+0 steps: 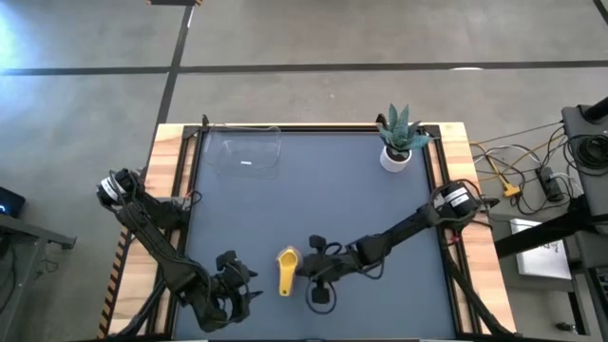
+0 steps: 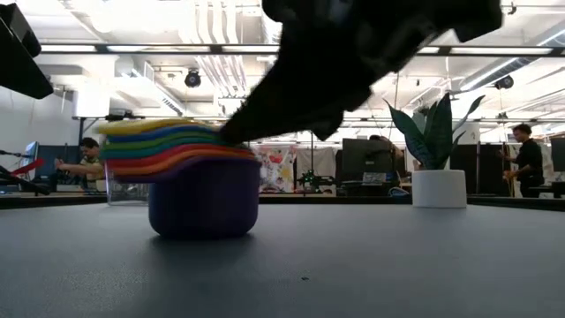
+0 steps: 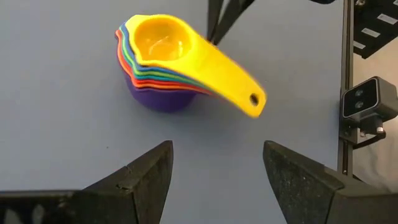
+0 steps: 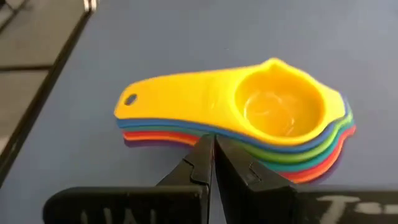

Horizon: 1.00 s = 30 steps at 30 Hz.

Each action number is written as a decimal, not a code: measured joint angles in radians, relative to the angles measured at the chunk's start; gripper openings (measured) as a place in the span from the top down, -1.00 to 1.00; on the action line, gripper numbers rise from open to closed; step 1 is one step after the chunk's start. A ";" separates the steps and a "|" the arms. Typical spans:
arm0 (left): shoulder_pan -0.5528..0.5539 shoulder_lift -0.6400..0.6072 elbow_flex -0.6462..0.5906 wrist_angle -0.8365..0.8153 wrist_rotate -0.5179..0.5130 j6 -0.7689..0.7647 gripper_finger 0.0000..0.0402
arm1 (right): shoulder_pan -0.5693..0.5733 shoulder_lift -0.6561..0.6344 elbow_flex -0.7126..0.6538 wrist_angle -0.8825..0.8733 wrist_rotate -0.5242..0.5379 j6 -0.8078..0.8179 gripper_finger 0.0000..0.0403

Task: Nest measuring cups in basket
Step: Put the nest measuring cups into the transparent bin

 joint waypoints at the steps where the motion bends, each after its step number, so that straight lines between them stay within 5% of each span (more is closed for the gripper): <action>1: 0.001 0.000 0.000 0.000 0.000 0.000 -0.16 | -0.008 0.000 0.000 0.017 0.000 -0.002 0.96; 12: 0.014 0.000 0.000 0.000 0.000 0.000 -0.16 | -0.040 -0.002 0.018 0.006 -0.010 -0.029 0.96; 22: 0.023 0.000 0.000 -0.002 0.000 0.005 -0.16 | 0.034 0.035 0.027 0.062 -0.257 -0.169 0.96; 30: 0.025 0.000 0.001 -0.005 0.003 0.005 -0.16 | 0.049 0.107 0.027 0.084 -0.265 -0.208 0.96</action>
